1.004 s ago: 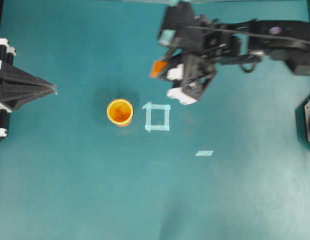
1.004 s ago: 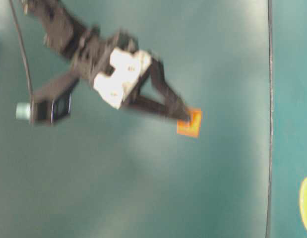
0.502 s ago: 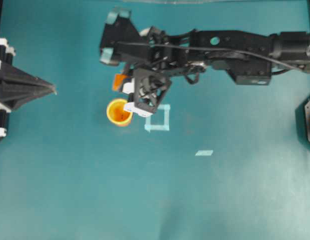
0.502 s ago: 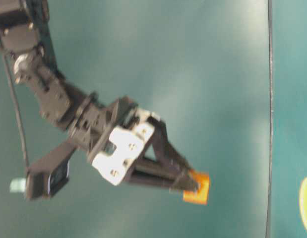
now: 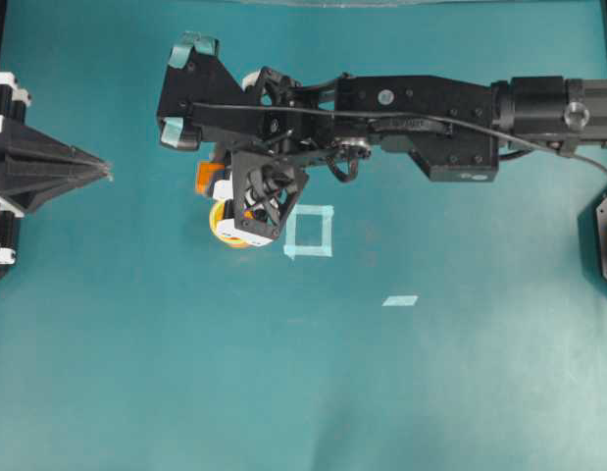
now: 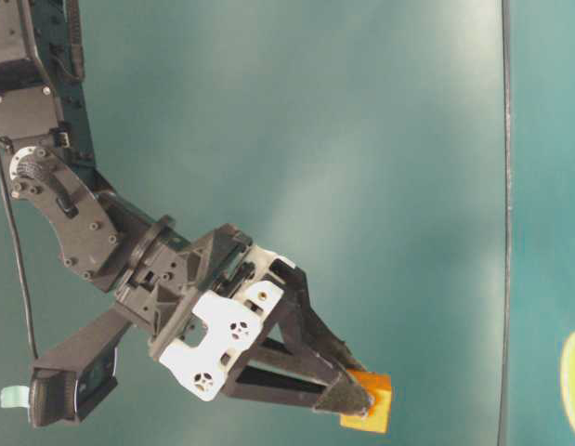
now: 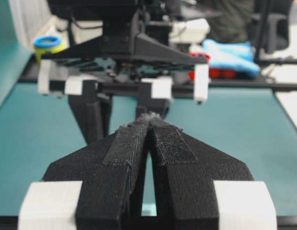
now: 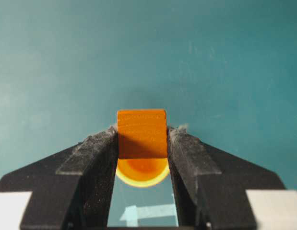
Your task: Move the block toward the cup with right arm.
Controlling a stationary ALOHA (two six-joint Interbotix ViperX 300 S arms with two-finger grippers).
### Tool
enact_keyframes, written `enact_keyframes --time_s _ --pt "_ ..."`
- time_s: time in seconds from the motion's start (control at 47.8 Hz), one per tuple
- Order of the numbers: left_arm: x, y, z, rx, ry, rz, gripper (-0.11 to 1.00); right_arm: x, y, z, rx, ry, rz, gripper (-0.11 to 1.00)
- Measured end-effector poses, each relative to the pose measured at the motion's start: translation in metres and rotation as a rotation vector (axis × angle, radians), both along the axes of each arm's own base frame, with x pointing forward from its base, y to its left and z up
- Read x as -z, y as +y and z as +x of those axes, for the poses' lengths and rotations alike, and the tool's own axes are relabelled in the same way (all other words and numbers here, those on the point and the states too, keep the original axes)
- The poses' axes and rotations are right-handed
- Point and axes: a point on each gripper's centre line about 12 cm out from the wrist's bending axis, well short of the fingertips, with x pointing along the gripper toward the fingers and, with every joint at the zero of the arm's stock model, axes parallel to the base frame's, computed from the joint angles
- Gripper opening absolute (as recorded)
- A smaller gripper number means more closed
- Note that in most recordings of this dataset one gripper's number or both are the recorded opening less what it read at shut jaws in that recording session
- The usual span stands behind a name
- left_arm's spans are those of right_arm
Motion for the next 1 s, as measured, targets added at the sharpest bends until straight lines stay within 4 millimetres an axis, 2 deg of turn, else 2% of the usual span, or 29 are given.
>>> enact_keyframes --time_s 1.004 --pt "-0.0001 0.0003 -0.0003 -0.002 0.000 0.000 0.00 0.0025 -0.0006 -0.0032 0.002 0.034 0.002 0.39"
